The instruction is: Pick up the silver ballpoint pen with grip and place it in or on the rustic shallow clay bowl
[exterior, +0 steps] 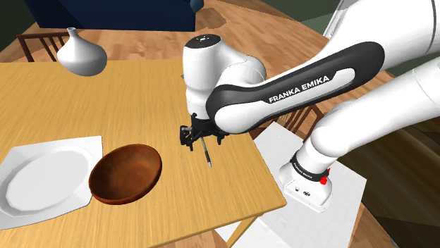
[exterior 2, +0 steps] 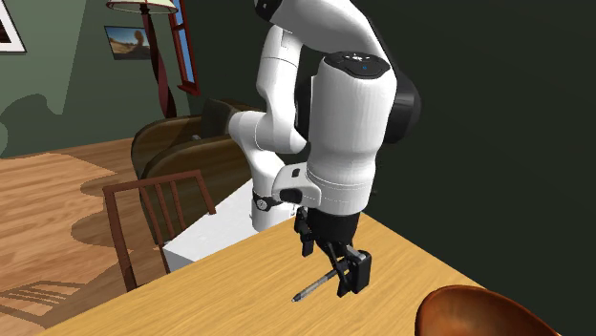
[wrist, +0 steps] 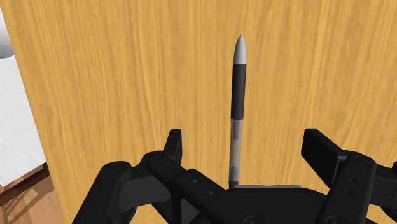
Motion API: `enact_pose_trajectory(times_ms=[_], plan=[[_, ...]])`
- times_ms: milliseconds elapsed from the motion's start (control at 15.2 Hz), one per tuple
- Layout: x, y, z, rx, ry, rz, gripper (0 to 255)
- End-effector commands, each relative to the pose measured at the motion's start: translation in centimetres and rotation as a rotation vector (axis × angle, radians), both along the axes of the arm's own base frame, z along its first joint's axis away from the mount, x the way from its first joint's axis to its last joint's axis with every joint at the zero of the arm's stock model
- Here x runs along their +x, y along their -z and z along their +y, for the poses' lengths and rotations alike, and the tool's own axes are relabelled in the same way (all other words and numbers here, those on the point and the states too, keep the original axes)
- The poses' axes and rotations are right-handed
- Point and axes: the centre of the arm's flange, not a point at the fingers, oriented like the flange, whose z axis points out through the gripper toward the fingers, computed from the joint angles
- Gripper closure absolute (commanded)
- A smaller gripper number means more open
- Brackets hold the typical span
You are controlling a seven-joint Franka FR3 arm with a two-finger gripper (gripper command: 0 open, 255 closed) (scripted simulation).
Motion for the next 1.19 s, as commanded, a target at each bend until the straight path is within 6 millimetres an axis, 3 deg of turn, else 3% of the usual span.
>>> enact_pose_trajectory(times_ms=[0, 66, 594, 660, 1122], plan=[[-0.14, 1.04, -0.05, 0.0, 0.001, 0.0, 0], [-0.17, 1.87, -0.11, 0.0, 0.001, 0.0, 0], [-0.17, 1.86, -0.11, 0.0, 0.001, 0.0, 0], [-0.17, 1.86, -0.11, 0.0, 0.001, 0.0, 255], [-0.1, 1.88, -0.12, 0.0, 0.0, 0.0, 255]])
